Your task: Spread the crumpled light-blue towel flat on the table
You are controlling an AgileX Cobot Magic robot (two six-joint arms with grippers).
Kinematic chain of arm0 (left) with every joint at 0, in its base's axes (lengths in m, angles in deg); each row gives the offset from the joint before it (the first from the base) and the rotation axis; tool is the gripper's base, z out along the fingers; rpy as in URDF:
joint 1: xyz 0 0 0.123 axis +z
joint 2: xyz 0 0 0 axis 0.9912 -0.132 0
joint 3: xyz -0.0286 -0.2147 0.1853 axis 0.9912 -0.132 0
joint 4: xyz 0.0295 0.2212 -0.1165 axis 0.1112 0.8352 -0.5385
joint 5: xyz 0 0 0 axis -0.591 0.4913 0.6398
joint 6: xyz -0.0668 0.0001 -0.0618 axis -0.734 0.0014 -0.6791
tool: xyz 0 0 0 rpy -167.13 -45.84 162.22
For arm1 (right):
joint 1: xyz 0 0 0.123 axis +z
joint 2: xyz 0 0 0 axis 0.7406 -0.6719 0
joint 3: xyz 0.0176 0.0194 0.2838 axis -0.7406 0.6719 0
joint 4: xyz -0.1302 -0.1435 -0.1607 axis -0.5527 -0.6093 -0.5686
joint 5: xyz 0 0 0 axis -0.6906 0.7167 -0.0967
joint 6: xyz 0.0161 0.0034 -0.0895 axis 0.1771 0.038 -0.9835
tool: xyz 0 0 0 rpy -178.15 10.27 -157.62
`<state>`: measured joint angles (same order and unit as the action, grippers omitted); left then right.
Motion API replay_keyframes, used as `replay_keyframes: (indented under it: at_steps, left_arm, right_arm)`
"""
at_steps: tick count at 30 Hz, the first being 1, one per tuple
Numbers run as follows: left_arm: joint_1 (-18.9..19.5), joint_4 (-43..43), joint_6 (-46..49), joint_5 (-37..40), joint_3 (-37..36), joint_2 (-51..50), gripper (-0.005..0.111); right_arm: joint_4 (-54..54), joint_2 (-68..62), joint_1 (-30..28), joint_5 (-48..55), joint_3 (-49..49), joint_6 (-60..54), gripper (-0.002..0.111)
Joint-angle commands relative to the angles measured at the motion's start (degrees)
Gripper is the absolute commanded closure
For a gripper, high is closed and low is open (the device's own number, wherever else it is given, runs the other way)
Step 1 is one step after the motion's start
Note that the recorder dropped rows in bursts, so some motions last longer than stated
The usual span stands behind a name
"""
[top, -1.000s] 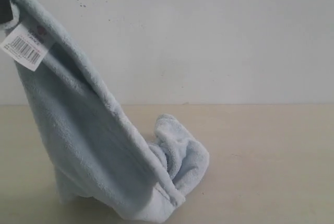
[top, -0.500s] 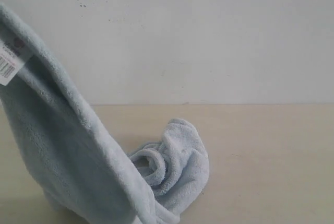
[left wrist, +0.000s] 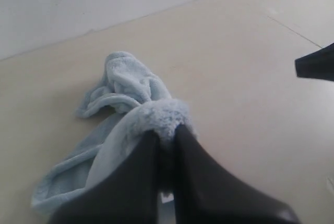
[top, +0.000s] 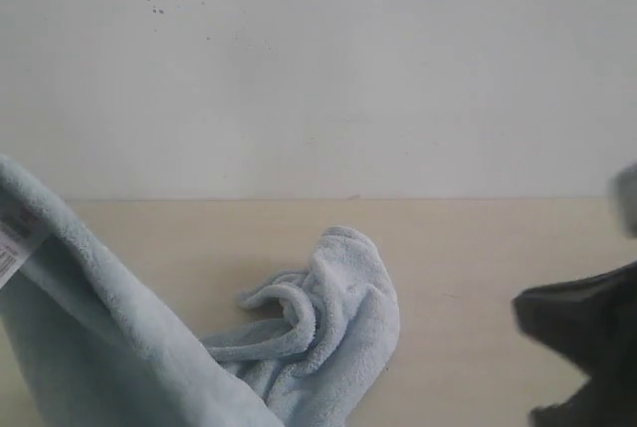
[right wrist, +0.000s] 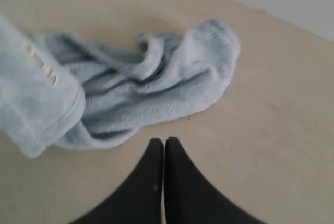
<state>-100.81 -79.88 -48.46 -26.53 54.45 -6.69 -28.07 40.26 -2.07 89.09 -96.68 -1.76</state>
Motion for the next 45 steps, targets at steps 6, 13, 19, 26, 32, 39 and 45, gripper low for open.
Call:
replay_keyframes:
  at_steps: [6, 13, 19, 26, 32, 39, 45]
  left_arm:
    - [-0.19, 5.03, -1.89, 3.0, 0.42, 1.41, 0.103]
    - [-0.19, 5.04, -1.89, 2.8, 0.42, 1.41, 0.103]
    - [-0.19, 5.04, -1.89, 2.8, 0.42, 1.41, 0.103]
    - [-0.19, 5.04, -1.89, 2.8, 0.42, 1.41, 0.103]
    - [-0.19, 5.04, -1.89, 3.72, 0.42, 1.41, 0.103]
    - [-0.19, 4.82, -1.89, 4.11, 0.42, 1.41, 0.103]
    - [-0.19, 4.82, -1.89, 4.11, 0.42, 1.41, 0.103]
  right_arm:
    - [3.21, -23.6, 13.68, 2.15, -10.95, -4.93, 0.065]
    - [6.82, -34.76, 19.57, -6.11, -10.95, -5.56, 0.052]
    - [7.06, -42.4, 21.28, -12.8, -10.95, -5.91, 0.052]
    - [2.81, -45.82, 21.04, -13.67, -10.95, -5.91, 0.057]
    - [1.39, -46.07, 18.8, -15.29, -10.95, -5.52, 0.076]
    - [1.39, -46.07, 14.74, -17.84, -10.95, -3.75, 0.081]
    - [1.49, -45.96, 14.85, -17.29, -10.95, 0.14, 0.081]
